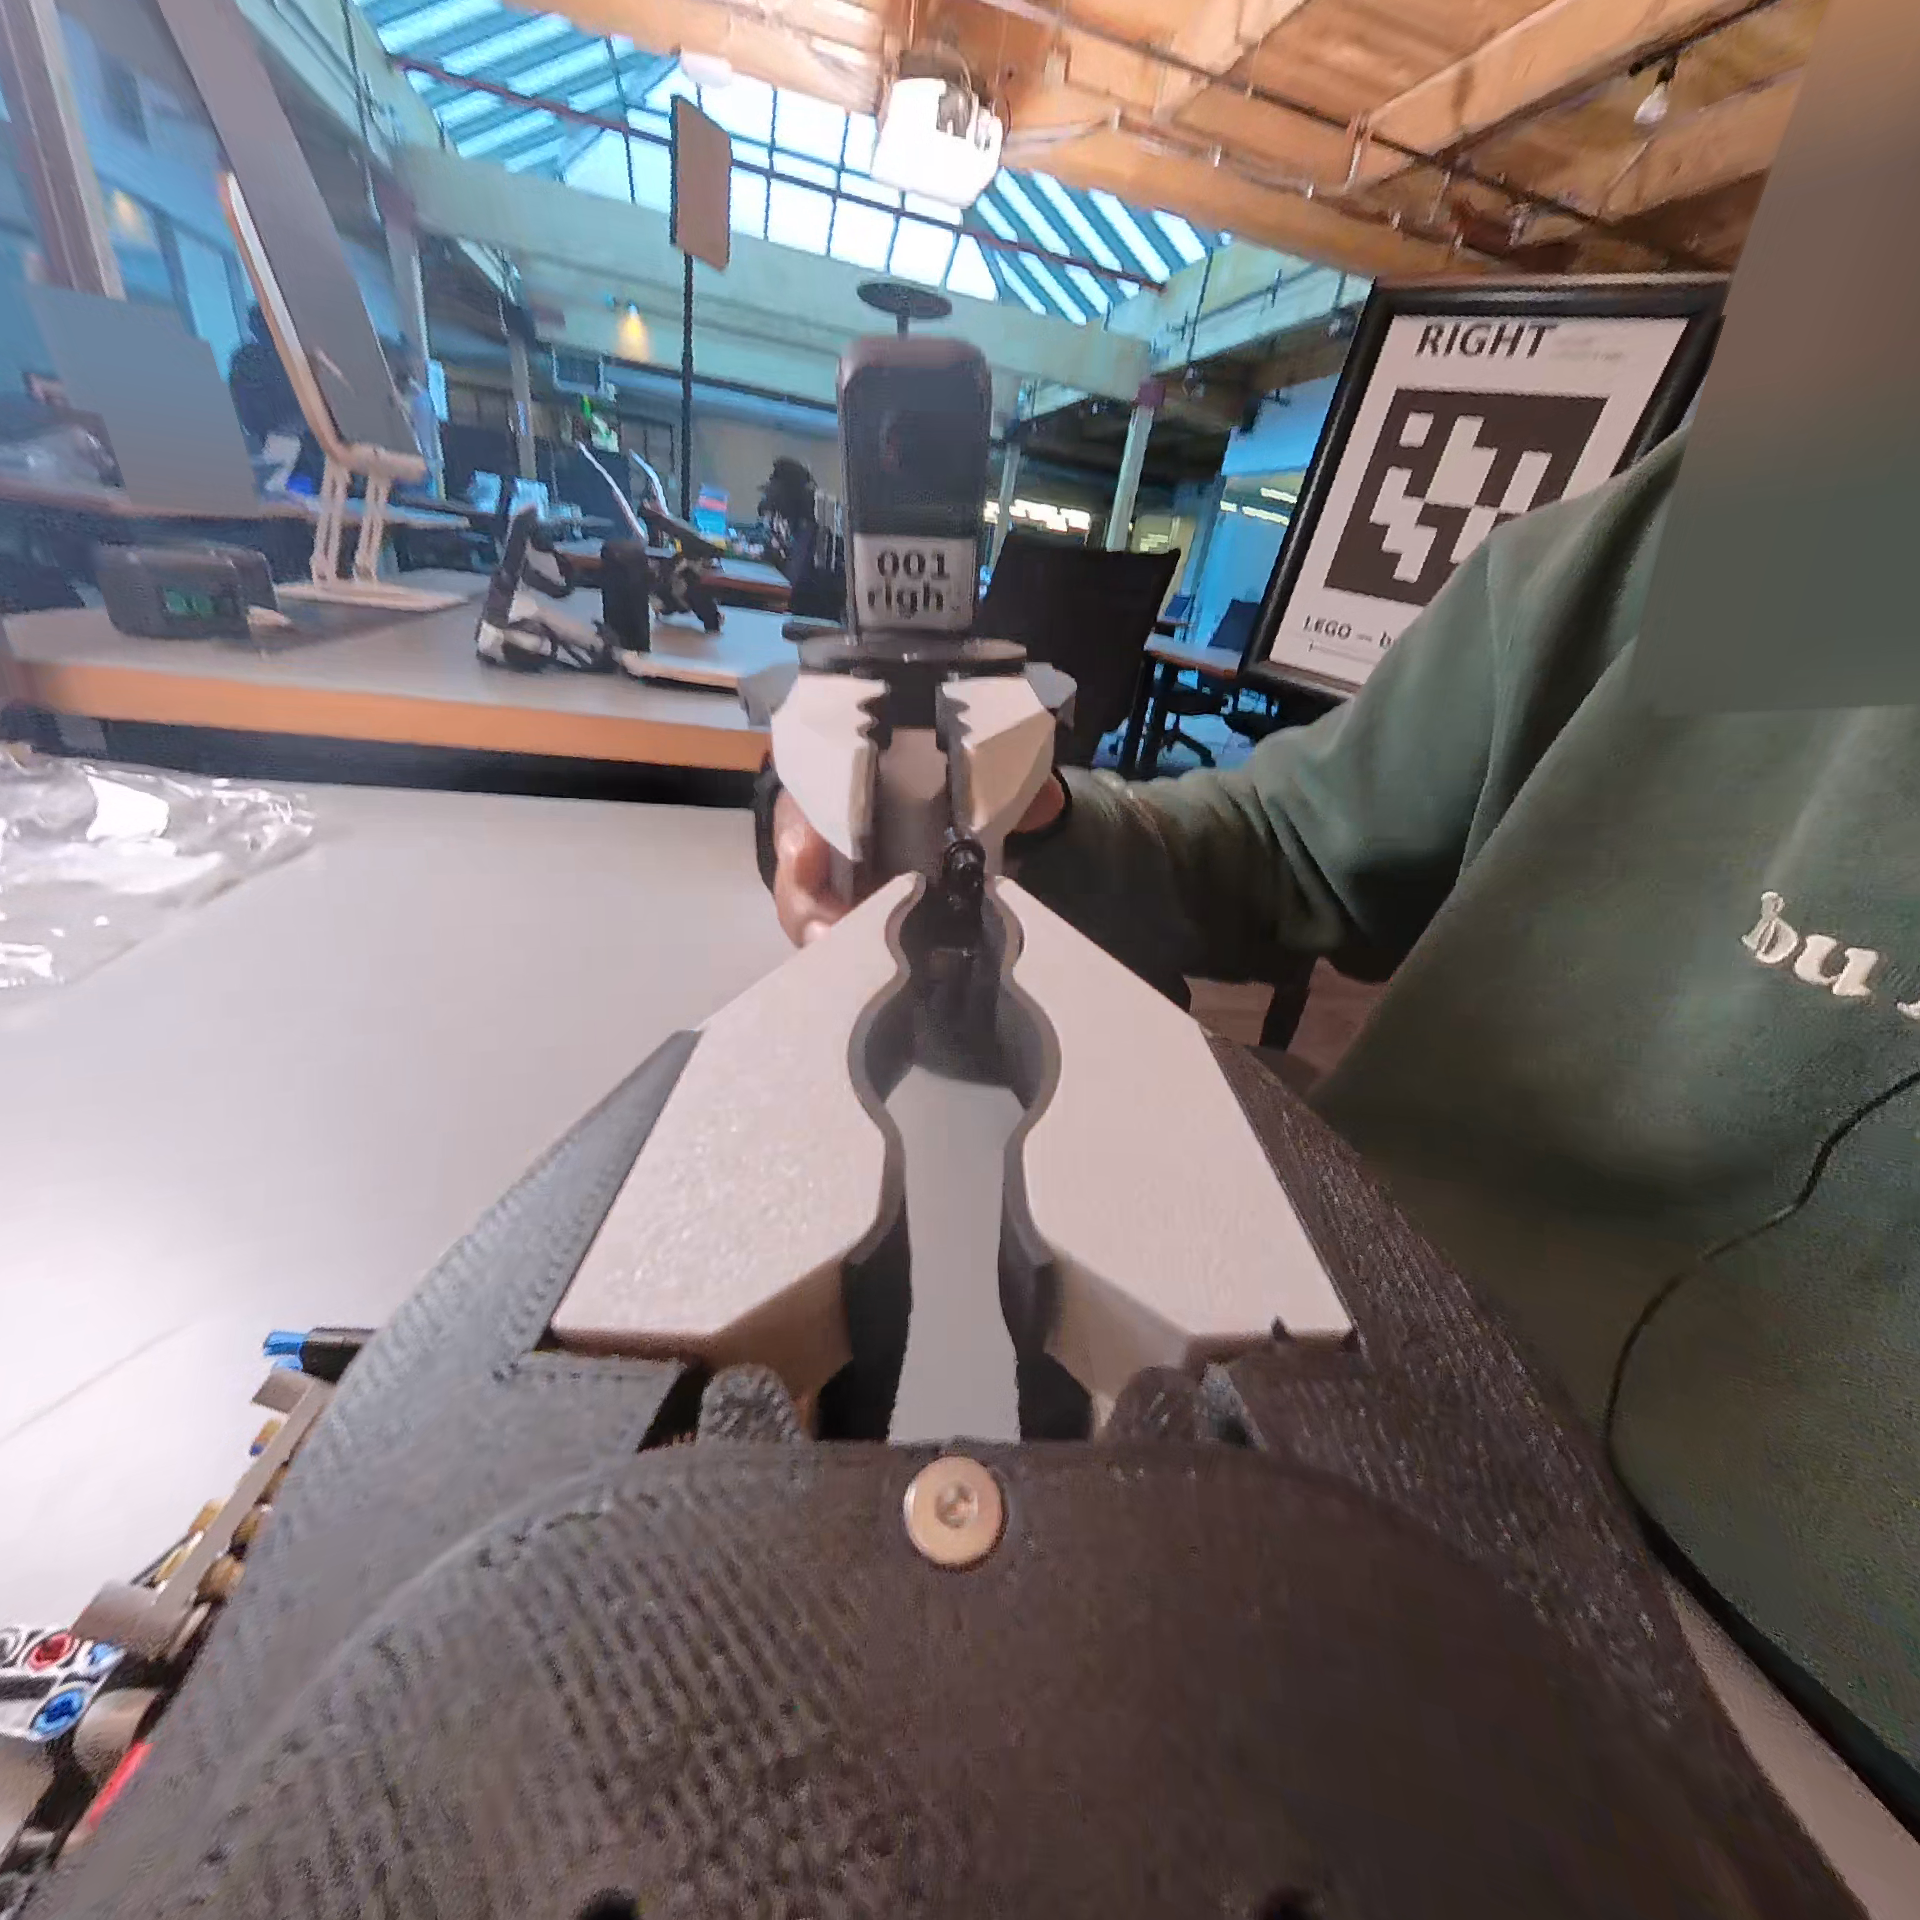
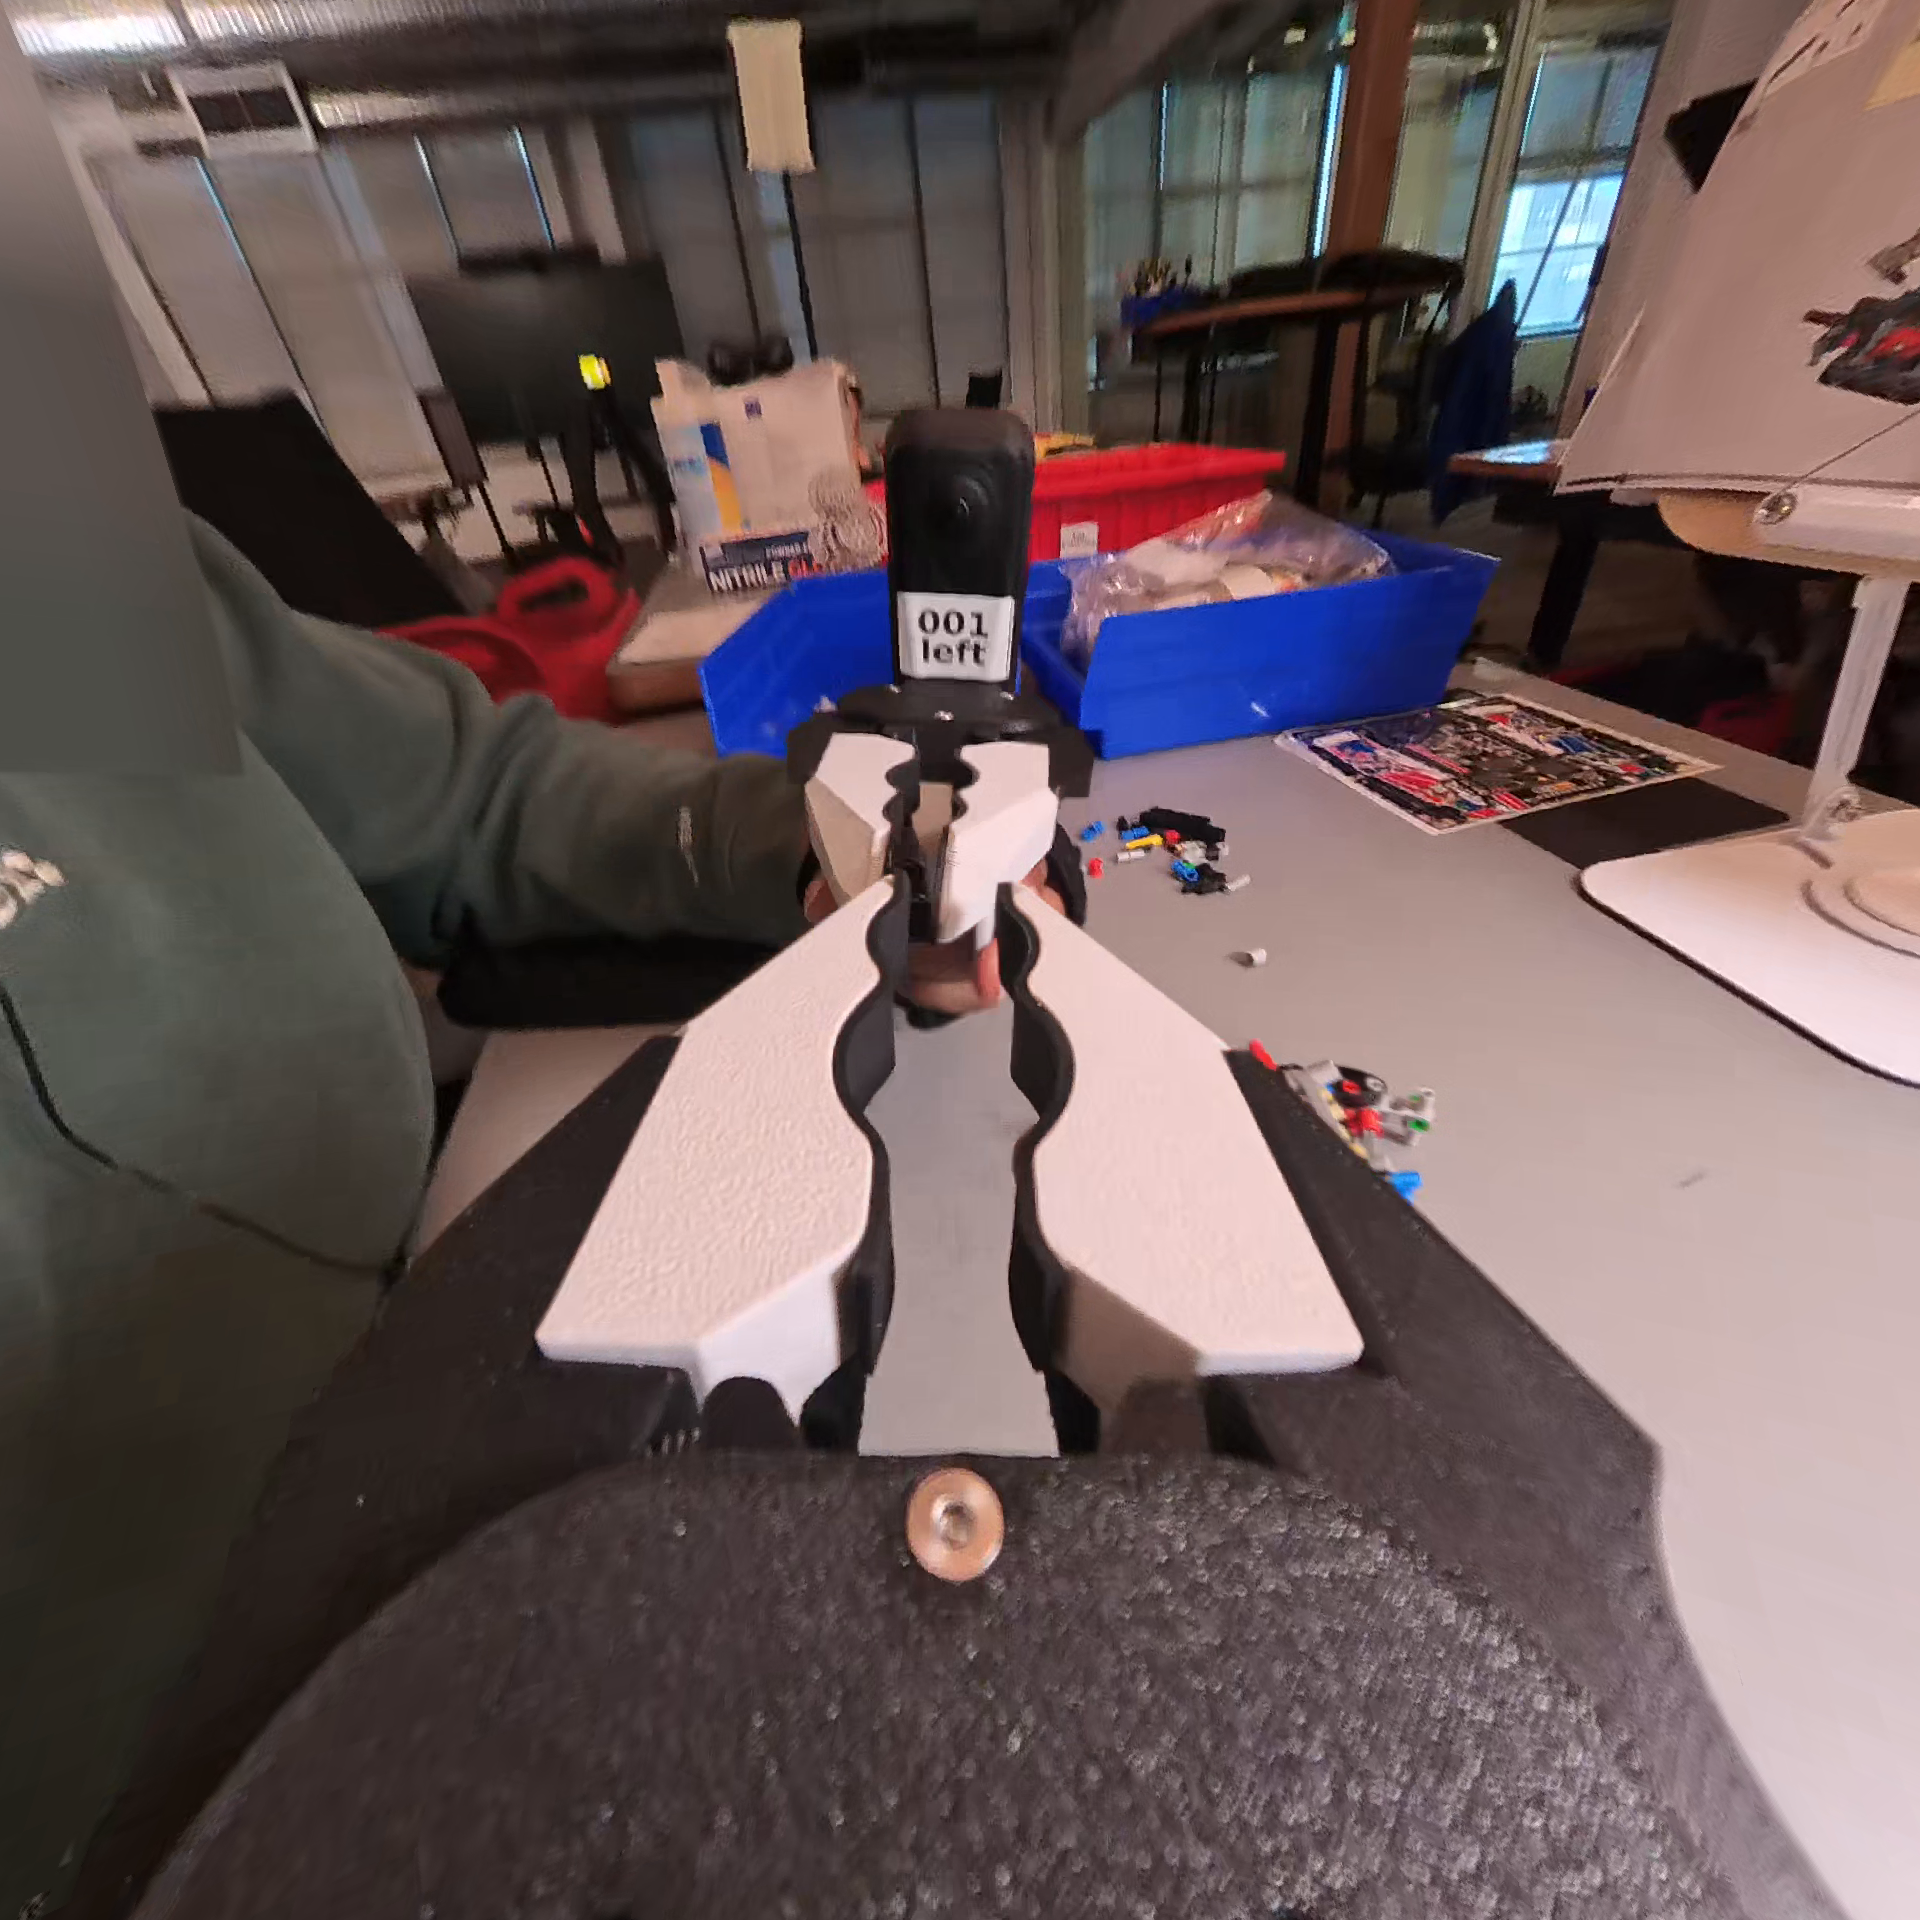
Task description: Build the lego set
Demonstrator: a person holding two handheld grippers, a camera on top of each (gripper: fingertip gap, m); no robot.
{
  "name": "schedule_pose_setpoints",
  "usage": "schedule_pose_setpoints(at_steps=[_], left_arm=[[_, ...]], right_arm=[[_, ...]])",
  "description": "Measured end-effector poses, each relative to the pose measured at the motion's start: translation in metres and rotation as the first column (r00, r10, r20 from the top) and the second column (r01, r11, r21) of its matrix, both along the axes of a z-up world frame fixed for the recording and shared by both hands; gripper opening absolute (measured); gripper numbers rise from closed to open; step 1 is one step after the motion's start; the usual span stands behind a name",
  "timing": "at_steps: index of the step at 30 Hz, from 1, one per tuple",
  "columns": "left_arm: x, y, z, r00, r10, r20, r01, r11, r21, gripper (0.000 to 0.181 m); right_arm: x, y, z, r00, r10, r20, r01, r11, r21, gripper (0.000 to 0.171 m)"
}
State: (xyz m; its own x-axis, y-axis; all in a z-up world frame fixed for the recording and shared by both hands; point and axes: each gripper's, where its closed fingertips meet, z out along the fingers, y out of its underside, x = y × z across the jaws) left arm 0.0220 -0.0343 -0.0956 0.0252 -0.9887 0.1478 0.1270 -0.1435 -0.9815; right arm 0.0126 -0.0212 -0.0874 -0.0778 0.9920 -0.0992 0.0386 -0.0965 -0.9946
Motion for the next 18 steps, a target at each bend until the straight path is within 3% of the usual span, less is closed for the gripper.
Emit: schedule_pose_setpoints(at_steps=[7,13,16,18], left_arm=[[-0.011,0.003,0.028,0.978,0.045,0.201,-0.044,0.999,-0.013,0.007],[-0.017,0.005,0.04,0.951,0.061,0.303,-0.054,0.998,-0.031,0.007],[-0.016,0.006,0.041,0.945,0.064,0.319,-0.053,0.998,-0.043,0.006],[-0.014,0.007,0.039,0.947,0.07,0.315,-0.058,0.997,-0.048,0.006]], right_arm=[[-0.001,0.003,0.008,0.988,-0.032,-0.149,0.002,0.981,-0.195,0.02],[-0.014,-0.012,0.012,0.967,0.073,-0.242,-0.163,0.913,-0.373,0.026],[-0.023,-0.011,0.013,0.974,0.023,-0.226,-0.091,0.951,-0.294,0.033],[-0.022,-0.009,0.02,0.97,-0.018,-0.241,-0.033,0.978,-0.207,0.021]])
